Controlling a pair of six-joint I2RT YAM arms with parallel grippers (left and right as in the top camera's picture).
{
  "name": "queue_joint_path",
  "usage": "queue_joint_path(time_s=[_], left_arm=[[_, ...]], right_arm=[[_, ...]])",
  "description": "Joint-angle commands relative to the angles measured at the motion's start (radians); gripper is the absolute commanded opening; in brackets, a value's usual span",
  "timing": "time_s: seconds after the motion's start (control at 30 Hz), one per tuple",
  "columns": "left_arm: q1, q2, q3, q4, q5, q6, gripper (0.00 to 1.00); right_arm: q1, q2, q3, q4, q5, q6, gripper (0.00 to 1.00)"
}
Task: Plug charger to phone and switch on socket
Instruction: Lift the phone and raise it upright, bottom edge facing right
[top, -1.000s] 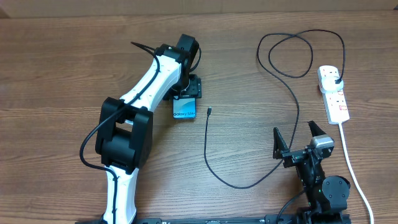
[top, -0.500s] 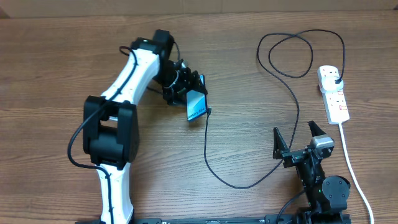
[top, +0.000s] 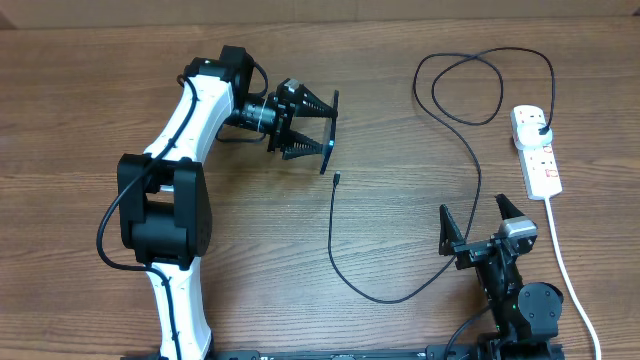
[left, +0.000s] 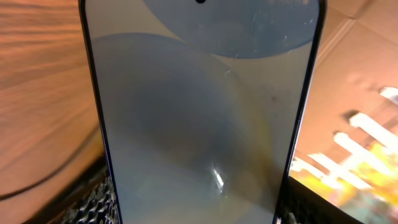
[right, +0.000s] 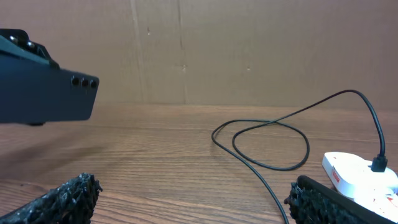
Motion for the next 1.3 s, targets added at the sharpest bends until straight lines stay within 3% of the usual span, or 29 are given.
queue_joint_path(time_s=[0.0, 0.3, 0.47, 0.73, 1.27], left_arm=[[0.006, -0.008, 0.028, -0.003, 0.209, 0.0, 0.7], [0.015, -0.008, 0.028, -0.005, 0.223, -0.229, 0.7], [0.036, -0.008, 0.028, -0.002, 0.208, -0.288, 0.7], [0.108, -0.008, 0.028, -0.002, 0.153, -0.288, 0.7], [0.116, -0.008, 0.028, -0.002, 0.154, -0.287, 0.7]], right_arm=[[0.002, -0.007, -0.01, 0.005, 0.002, 0.002, 1.0], [0.002, -0.007, -0.01, 0.005, 0.002, 0.002, 1.0], [0.002, -0.007, -0.01, 0.005, 0.003, 0.002, 1.0], [0.002, -0.007, -0.01, 0.005, 0.002, 0.002, 1.0], [0.002, -0.007, -0.01, 0.005, 0.003, 0.002, 1.0]])
